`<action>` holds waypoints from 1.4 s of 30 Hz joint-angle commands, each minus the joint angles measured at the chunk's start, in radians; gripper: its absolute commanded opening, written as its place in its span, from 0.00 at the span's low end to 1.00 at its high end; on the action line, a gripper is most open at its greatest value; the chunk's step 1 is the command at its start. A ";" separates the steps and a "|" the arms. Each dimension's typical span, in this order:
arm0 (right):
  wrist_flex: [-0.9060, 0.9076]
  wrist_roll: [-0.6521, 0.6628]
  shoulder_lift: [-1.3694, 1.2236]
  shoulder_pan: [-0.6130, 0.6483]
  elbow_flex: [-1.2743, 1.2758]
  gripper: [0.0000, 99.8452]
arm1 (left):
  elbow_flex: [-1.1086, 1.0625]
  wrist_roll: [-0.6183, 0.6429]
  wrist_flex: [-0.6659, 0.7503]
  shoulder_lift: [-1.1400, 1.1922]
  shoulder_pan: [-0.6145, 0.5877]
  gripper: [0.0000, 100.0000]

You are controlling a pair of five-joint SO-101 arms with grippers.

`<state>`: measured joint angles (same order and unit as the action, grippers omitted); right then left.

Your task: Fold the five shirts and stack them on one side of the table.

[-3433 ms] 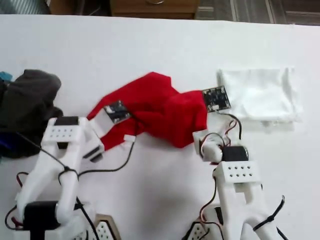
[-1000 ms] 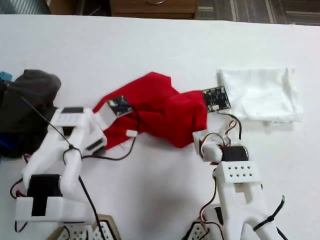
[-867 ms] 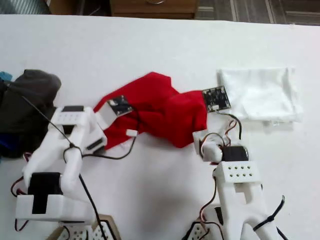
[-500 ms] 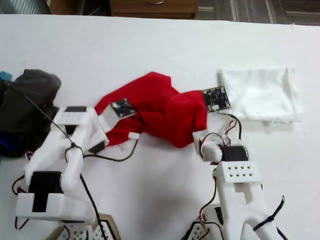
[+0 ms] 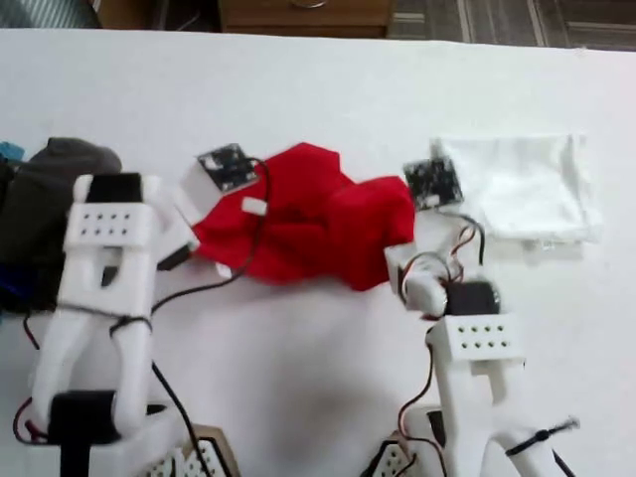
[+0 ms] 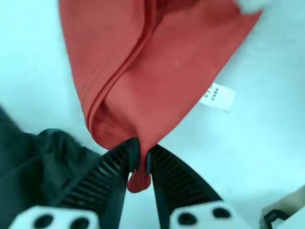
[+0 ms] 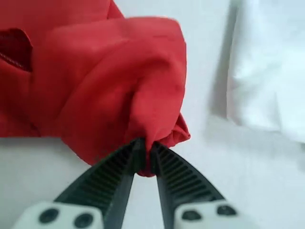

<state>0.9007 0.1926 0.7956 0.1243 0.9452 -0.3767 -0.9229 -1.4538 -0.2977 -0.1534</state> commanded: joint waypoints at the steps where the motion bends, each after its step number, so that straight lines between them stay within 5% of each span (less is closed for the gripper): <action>1: 0.128 0.017 0.028 -0.007 -0.278 0.02 | 0.085 0.017 -0.072 -0.114 0.002 0.03; 17: 0.269 0.017 0.027 -0.016 -0.980 0.02 | 0.452 0.252 -0.183 -0.462 -0.086 0.03; 25: 0.303 -0.293 0.012 -0.194 -1.138 0.02 | 0.483 0.345 -0.101 -0.549 -0.086 0.03; 33: 0.315 -0.103 -0.163 -0.211 -1.424 0.02 | 0.483 0.358 -0.034 -0.600 -0.086 0.03; 42: 0.449 -0.101 -0.254 -0.205 -1.610 0.02 | 0.484 0.361 0.025 -0.608 -0.086 0.03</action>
<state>1.3318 0.0836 0.5516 -0.0736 -0.6122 0.0713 -0.5762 -1.4676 -0.9007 -0.2271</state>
